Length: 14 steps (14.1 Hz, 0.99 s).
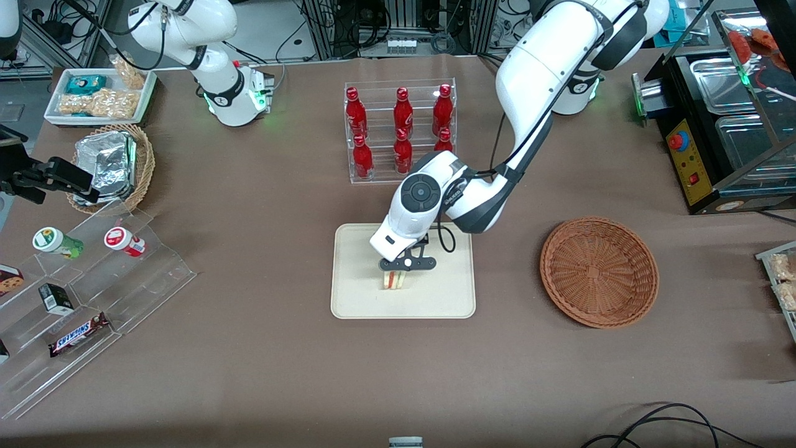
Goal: Place sandwich from basket to tray
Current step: 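Carry the sandwich with the left gripper over the cream tray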
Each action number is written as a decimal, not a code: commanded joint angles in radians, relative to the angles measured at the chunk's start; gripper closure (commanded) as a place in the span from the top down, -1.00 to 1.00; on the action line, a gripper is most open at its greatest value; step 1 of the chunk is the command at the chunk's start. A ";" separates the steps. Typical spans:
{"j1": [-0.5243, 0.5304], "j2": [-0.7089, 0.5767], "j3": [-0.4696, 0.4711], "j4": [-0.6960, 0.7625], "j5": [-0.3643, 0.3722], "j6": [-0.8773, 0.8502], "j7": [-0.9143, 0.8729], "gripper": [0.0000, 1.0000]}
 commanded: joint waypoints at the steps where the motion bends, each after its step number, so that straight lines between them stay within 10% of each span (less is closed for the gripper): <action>1: -0.006 0.012 0.006 0.031 0.095 -0.007 -0.078 -0.91; 7: -0.005 0.029 0.004 0.023 0.112 0.030 -0.101 -0.65; 9: -0.005 0.023 0.003 0.021 0.100 0.033 -0.152 0.99; 14: 0.005 -0.134 0.003 0.018 0.097 -0.097 -0.175 1.00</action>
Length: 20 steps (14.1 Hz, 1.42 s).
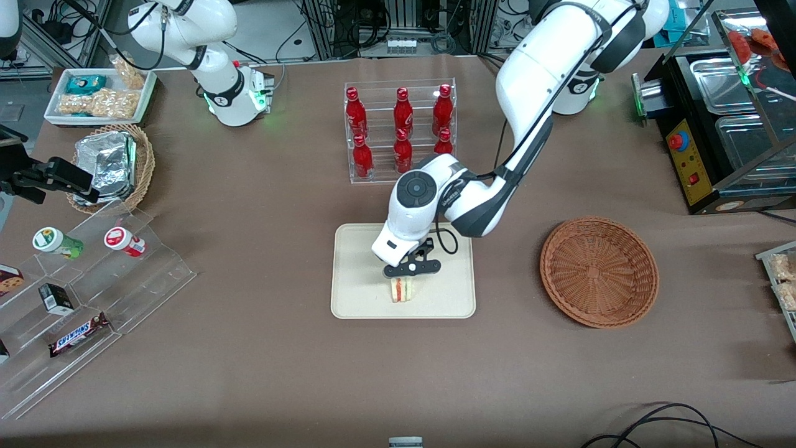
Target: Place sandwich from basket to tray
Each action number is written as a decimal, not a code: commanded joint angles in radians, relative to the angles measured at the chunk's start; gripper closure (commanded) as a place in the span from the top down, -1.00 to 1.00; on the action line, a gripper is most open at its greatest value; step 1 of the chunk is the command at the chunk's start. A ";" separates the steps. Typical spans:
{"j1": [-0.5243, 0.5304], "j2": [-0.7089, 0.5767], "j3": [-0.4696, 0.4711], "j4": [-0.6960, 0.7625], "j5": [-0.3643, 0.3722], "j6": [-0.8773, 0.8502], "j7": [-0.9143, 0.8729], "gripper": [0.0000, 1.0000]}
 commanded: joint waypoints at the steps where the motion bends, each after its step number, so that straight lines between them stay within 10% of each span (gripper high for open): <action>1: 0.008 -0.152 0.002 -0.030 0.000 -0.125 -0.019 1.00; 7: 0.131 -0.324 0.002 -0.068 -0.001 -0.398 0.004 1.00; 20: 0.533 -0.711 0.002 -0.522 -0.071 -0.423 0.435 1.00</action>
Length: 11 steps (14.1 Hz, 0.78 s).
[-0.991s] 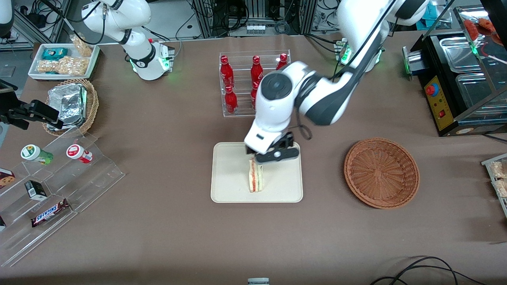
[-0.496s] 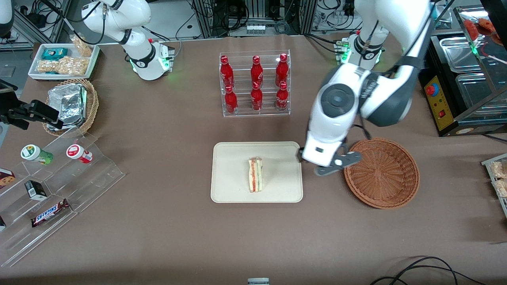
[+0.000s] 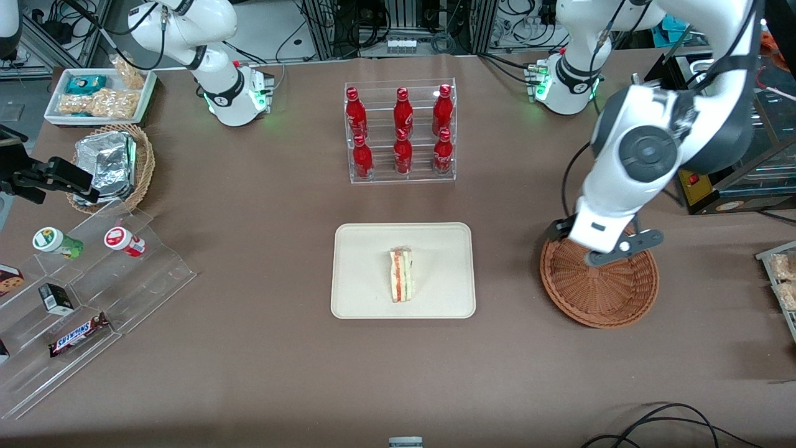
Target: Place sandwich from basket to tray
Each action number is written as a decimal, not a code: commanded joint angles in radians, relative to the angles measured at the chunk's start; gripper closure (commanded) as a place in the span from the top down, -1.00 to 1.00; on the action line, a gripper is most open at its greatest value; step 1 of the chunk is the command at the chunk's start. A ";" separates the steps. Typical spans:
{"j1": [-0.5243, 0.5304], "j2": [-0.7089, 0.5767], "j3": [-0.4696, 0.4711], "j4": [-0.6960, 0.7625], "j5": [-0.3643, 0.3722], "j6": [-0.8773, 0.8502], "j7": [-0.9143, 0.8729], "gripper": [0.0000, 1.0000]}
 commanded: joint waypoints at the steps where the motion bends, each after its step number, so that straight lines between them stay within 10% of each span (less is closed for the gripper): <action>1: 0.065 -0.121 -0.009 -0.086 -0.066 -0.031 0.150 1.00; 11: -0.012 -0.213 0.233 -0.019 -0.114 -0.137 0.686 1.00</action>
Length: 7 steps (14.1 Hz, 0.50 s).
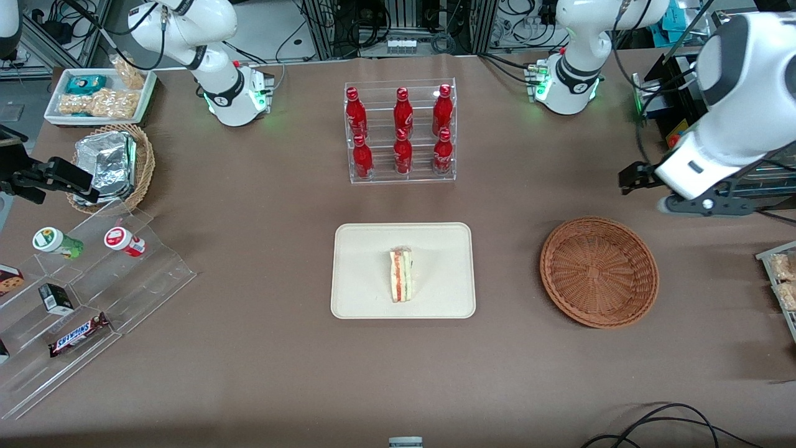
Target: Place sandwich from basket to tray
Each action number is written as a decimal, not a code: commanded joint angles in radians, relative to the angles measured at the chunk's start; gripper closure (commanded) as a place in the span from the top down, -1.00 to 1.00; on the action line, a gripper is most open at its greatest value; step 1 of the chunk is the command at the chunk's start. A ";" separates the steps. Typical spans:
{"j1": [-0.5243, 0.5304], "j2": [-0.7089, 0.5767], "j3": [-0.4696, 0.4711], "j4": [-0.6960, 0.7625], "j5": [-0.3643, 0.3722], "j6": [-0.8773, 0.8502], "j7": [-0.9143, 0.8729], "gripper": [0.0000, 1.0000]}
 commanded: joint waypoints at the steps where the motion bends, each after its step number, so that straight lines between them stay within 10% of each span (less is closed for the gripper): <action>1: -0.061 -0.007 0.055 0.035 -0.003 -0.014 0.027 1.00; 7: -0.081 0.028 0.092 0.108 -0.006 -0.012 0.017 1.00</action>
